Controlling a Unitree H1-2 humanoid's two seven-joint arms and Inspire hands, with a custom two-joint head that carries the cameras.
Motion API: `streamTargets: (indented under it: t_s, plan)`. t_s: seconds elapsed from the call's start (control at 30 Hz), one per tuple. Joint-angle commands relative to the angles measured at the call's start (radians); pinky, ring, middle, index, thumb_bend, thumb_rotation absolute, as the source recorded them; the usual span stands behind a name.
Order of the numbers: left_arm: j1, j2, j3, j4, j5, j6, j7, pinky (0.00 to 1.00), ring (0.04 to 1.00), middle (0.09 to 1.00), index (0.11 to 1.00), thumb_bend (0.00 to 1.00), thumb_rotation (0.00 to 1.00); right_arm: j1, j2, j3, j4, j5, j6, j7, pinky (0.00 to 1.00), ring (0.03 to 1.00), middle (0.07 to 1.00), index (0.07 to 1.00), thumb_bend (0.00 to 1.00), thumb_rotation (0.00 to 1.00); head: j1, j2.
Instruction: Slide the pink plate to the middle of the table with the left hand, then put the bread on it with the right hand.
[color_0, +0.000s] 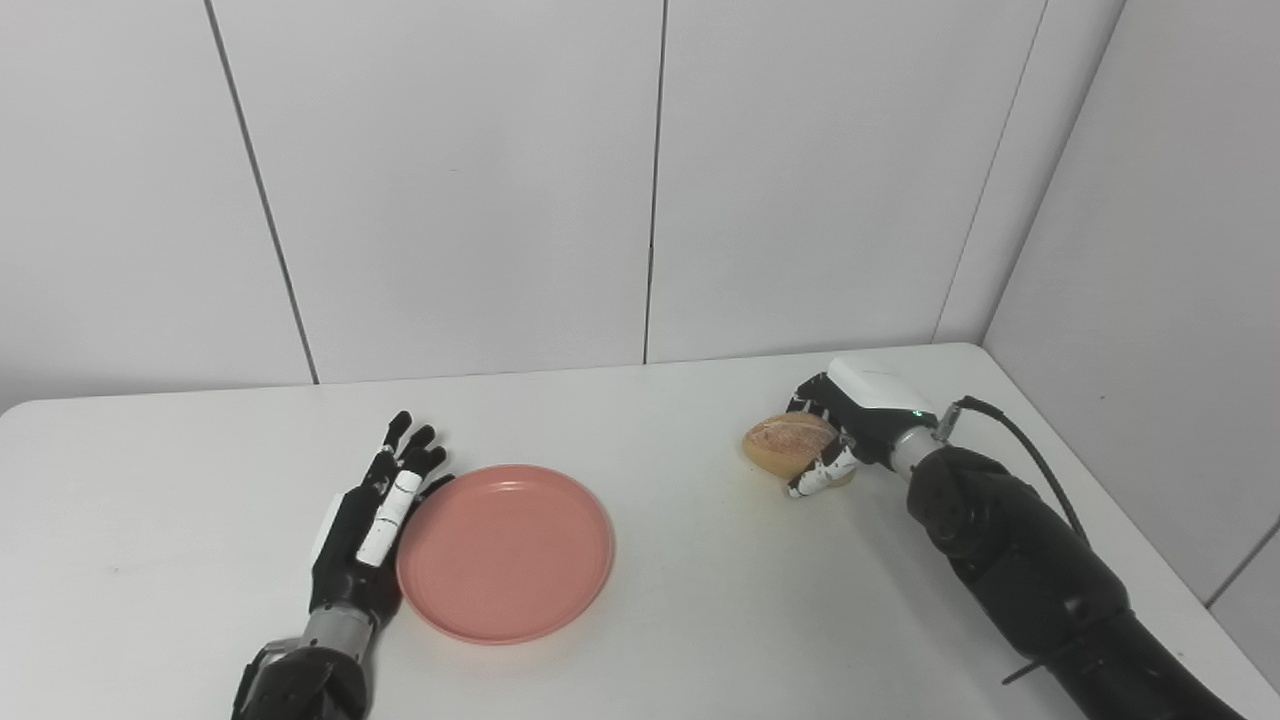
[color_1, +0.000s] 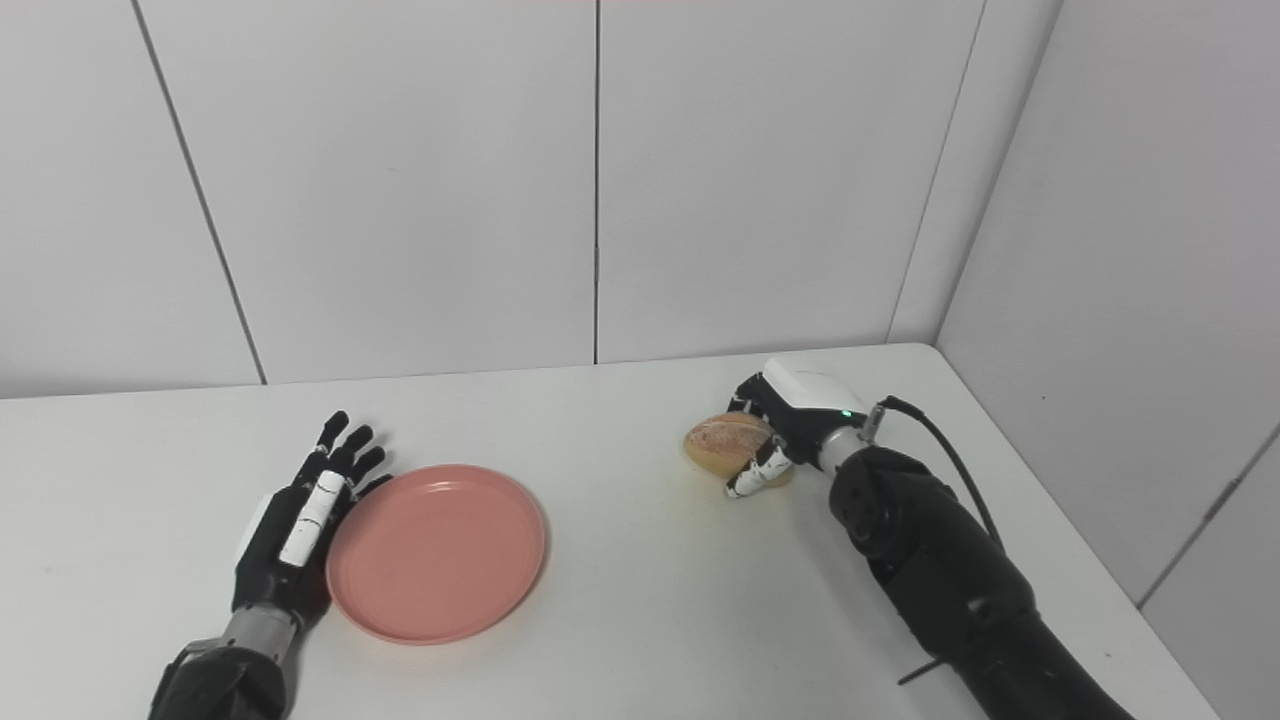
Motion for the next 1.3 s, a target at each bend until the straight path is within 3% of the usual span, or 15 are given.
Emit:
streamTargets:
  t_s: [0.0, 0.2, 0.43, 0.67, 1.07, 1.27]
  plan:
    - [0.027, -0.008, -0.009, 0.018, 0.009, 0.044, 0.011, 0.82, 0.925, 0.952, 0.971, 0.84, 0.66, -0.043, -0.024, -0.027, -0.067, 0.006, -0.004, -0.006, 0.35, 0.410, 0.456, 0.499, 0.53, 0.00, 0.006, 0.002]
    - [0.028, -0.012, -0.009, 0.014, 0.014, 0.045, 0.011, 0.83, 0.926, 0.958, 0.973, 0.82, 0.66, -0.053, -0.012, -0.029, -0.193, 0.009, 0.012, 0.035, 0.37, 0.424, 0.464, 0.499, 0.53, 0.00, 0.016, 0.002]
    - [0.038, -0.028, -0.010, -0.002, 0.014, 0.058, 0.020, 0.83, 0.927, 0.957, 0.975, 0.84, 0.65, -0.054, 0.005, -0.031, -0.318, 0.008, 0.009, 0.077, 0.32, 0.377, 0.441, 0.512, 0.53, 0.00, 0.069, 0.002]
    - [0.040, -0.044, -0.020, -0.007, 0.024, 0.060, 0.040, 0.82, 0.912, 0.946, 0.958, 0.83, 0.65, -0.055, 0.028, -0.029, -0.408, -0.002, 0.020, 0.114, 0.37, 0.424, 0.462, 0.506, 0.53, 0.00, 0.129, 0.005]
    - [0.043, -0.071, -0.038, -0.012, 0.048, 0.062, 0.075, 0.79, 0.914, 0.948, 0.951, 0.89, 0.65, -0.078, 0.072, -0.002, -0.465, -0.012, -0.019, 0.155, 0.36, 0.421, 0.469, 0.496, 0.53, 0.00, 0.225, 0.007]
    - [0.041, -0.083, -0.043, -0.006, 0.055, 0.056, 0.086, 0.78, 0.919, 0.955, 0.956, 0.87, 0.65, -0.085, 0.099, 0.009, -0.500, -0.023, -0.014, 0.174, 0.34, 0.402, 0.458, 0.496, 0.53, 0.00, 0.272, 0.006]
